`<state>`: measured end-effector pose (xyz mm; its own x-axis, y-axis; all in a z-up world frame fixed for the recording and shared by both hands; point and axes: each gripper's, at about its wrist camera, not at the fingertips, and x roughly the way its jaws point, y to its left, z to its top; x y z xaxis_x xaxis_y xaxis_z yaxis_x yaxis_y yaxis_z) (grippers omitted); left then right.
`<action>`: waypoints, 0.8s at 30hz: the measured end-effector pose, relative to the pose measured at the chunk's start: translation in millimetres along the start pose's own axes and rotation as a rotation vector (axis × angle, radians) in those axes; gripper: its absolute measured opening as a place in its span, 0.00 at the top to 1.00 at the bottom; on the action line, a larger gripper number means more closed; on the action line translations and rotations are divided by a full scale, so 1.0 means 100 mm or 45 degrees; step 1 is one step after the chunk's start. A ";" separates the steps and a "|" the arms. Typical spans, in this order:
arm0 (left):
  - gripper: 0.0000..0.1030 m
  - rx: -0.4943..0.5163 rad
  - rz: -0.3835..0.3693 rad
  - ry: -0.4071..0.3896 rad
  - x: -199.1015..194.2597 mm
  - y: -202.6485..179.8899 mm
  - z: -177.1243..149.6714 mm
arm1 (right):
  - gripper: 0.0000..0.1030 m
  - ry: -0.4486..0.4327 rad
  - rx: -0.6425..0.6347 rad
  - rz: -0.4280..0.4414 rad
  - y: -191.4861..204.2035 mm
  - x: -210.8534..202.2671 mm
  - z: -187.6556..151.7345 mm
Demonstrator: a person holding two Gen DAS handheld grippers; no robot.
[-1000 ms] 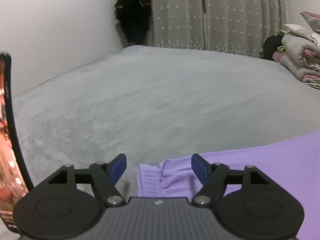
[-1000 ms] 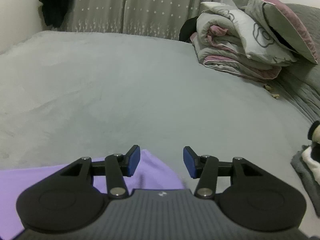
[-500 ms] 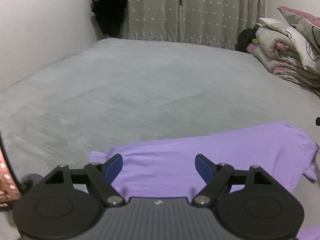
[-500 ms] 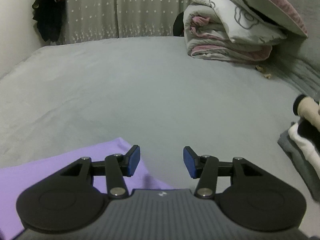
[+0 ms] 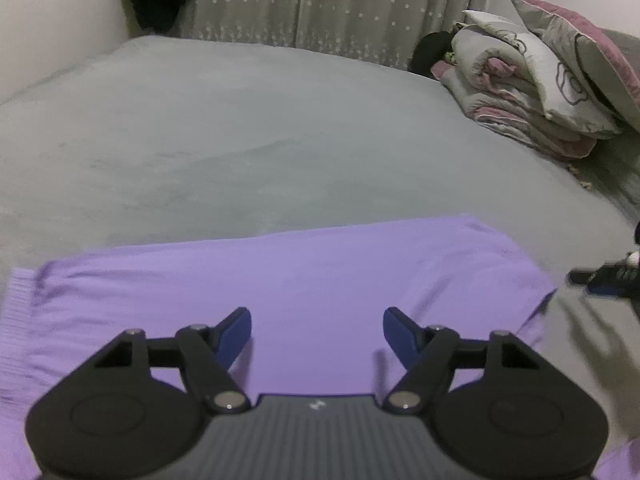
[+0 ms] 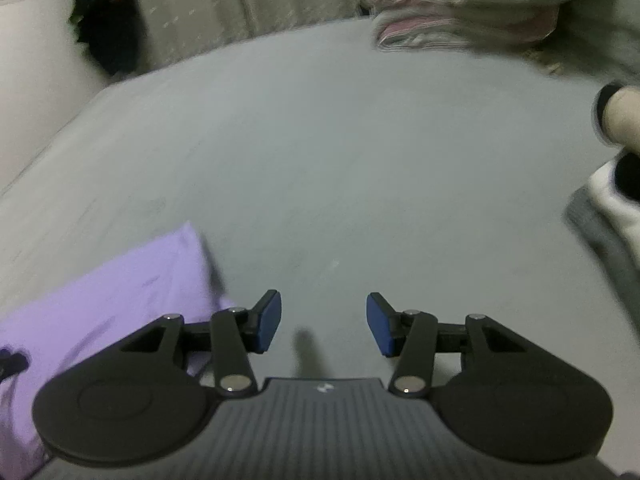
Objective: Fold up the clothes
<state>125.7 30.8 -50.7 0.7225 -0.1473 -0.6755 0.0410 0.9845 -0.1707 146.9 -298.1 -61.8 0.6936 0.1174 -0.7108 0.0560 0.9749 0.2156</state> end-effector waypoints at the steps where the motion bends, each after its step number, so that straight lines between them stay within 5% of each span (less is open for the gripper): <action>1: 0.29 -0.013 -0.016 0.004 0.03 -0.05 0.01 | 0.50 0.017 -0.005 0.034 0.01 0.03 -0.03; 11: 0.30 -0.146 -0.161 0.046 0.18 -0.31 0.19 | 0.61 0.021 0.045 0.337 0.24 0.22 0.01; 14: 0.30 -0.162 -0.174 0.043 0.13 -0.33 0.21 | 0.89 -0.010 0.083 0.414 0.35 0.24 0.00; 19: 0.30 -0.117 -0.151 0.019 -0.01 -0.29 0.21 | 0.91 -0.113 -0.019 0.558 0.67 0.13 -0.13; 24: 0.33 -0.127 -0.150 0.014 -0.01 -0.23 0.22 | 0.91 -0.065 -0.193 0.684 1.00 0.07 -0.32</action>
<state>139.3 10.6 -30.5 0.7090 -0.2624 -0.6546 0.0559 0.9462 -0.3188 134.1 -194.0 -66.5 0.6304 0.5994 -0.4933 -0.4162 0.7974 0.4369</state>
